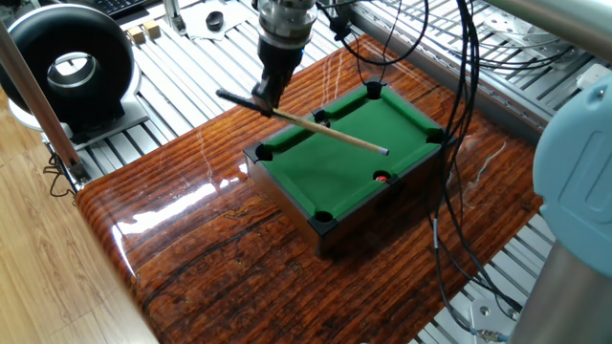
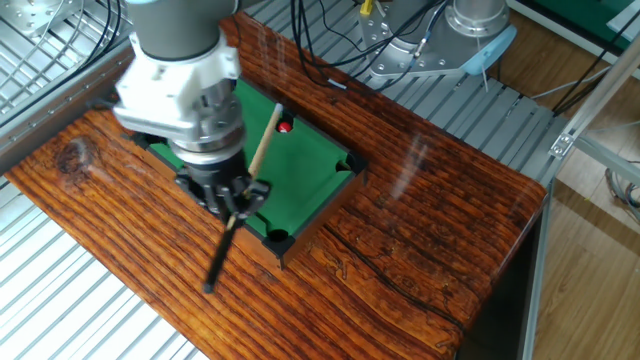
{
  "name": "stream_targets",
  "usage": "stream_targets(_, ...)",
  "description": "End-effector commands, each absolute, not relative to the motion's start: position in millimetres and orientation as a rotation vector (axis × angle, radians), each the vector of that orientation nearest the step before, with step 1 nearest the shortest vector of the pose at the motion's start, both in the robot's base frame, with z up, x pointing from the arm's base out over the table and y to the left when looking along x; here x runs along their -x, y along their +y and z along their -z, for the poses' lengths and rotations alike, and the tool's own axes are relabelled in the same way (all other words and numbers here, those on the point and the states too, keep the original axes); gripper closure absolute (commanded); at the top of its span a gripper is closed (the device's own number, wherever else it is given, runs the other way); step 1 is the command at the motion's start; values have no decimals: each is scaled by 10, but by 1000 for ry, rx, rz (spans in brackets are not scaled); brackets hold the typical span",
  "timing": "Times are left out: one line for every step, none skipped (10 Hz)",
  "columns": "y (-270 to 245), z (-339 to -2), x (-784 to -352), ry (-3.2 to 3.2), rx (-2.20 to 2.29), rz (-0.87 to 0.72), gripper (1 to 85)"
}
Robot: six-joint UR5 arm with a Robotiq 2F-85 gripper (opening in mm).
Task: Hit the pool ball
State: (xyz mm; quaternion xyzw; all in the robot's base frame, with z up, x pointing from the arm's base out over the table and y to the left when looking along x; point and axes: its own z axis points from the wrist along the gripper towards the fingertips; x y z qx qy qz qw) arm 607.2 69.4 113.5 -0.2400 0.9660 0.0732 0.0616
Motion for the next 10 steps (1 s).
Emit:
stream_targets(876, -973, -5893, 2863, 944, -291, 847)
stream_targets(798, -924, -5901, 2855, 996, -236, 847)
stream_targets(751, -893, -5925, 2837, 1060, -208, 847)
stream_targets(764, -874, -5962, 2813, 1102, -214, 847)
stream_targets(747, -866, -5959, 2804, 1134, -208, 847)
stream_targets(750, -876, -5940, 2795, 1147, -215, 847)
stream_targets(777, -894, -5906, 2785, 1147, -245, 847)
stream_targets(786, -905, -5870, 2771, 1162, -274, 847)
stream_targets(808, -919, -5809, 2757, 1174, -319, 847)
stream_targets(837, -915, -5797, 2725, 1202, -359, 847)
